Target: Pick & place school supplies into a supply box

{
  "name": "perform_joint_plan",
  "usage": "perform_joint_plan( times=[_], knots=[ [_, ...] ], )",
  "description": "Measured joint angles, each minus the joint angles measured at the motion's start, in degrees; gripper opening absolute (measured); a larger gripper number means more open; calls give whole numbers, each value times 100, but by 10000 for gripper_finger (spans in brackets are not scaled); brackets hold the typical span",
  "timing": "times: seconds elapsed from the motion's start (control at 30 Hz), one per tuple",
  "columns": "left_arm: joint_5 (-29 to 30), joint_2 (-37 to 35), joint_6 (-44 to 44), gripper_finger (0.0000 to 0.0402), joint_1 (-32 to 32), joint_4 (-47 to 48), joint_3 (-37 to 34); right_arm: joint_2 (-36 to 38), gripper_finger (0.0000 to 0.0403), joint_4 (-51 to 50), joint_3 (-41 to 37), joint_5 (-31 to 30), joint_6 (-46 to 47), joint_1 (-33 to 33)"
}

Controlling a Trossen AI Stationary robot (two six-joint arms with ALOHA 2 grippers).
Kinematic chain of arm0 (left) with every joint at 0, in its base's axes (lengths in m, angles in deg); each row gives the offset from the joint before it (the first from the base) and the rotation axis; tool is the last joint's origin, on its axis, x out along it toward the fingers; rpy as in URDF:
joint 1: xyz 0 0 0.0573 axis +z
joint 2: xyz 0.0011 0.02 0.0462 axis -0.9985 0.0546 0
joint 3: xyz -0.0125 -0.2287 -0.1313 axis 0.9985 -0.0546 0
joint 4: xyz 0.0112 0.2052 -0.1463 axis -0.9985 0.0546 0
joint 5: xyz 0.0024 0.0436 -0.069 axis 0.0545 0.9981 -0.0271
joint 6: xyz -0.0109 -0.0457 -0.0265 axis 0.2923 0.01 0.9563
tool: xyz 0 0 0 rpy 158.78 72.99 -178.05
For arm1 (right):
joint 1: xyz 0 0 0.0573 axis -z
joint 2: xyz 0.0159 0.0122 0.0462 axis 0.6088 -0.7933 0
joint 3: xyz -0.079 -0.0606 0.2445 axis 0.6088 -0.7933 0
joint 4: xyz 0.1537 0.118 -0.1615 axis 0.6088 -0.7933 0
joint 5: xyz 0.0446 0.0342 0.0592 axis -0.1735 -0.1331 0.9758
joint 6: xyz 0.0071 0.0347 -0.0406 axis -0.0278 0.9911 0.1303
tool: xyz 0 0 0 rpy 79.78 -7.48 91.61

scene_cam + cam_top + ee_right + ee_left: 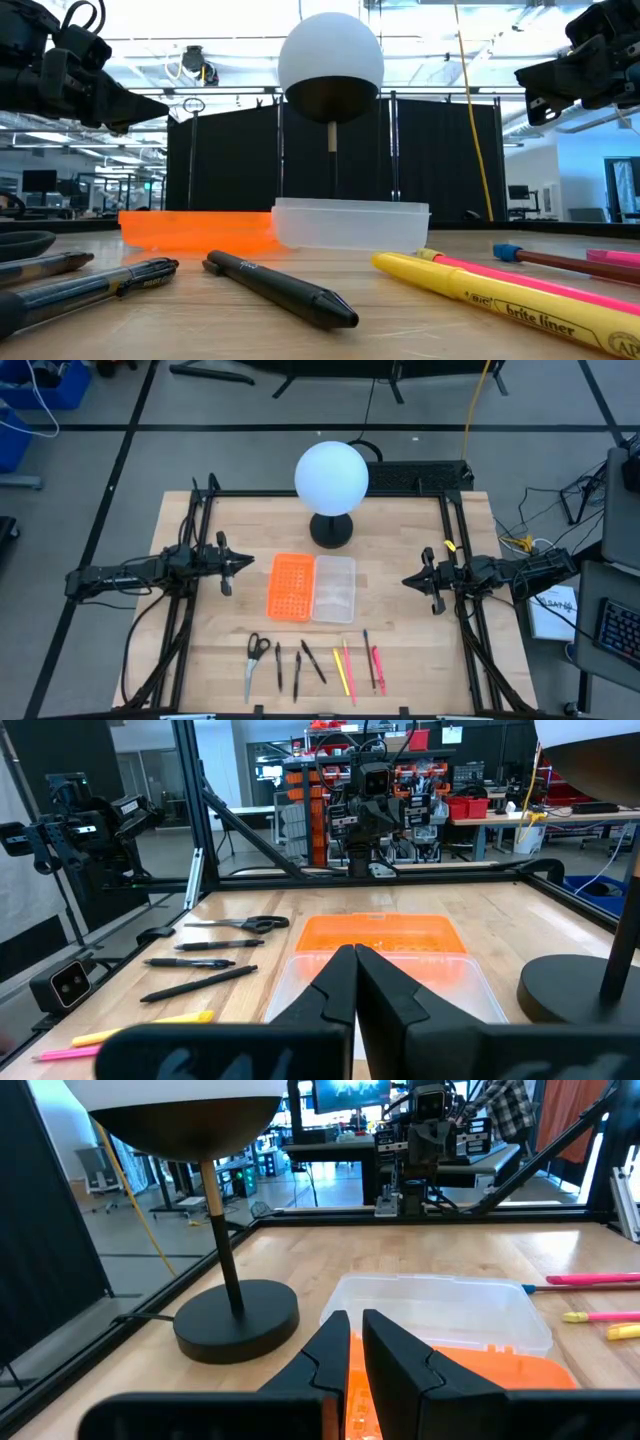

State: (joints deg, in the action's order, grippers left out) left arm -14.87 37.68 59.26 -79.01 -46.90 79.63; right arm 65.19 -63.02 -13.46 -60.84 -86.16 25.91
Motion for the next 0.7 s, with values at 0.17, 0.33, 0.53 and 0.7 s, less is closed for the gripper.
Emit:
perform_joint_plan(
  times=[0.17, 0.33, 0.53, 0.7],
  knots=[
    [0, 0, 0, 42, 0, 0, 0, 2, 0, 2, 0, 0, 0, 0],
    [-2, 0, 0, 42, -2, 2, 0, 0, 0, 92, 0, -7, 0, -1],
    [0, 0, 0, 42, -2, 0, 0, 2, 0, 215, 2, -7, -1, -1],
    [-1, 1, 0, 42, -1, 1, 1, 2, 0, 232, 0, -6, 0, 0]
  ],
)
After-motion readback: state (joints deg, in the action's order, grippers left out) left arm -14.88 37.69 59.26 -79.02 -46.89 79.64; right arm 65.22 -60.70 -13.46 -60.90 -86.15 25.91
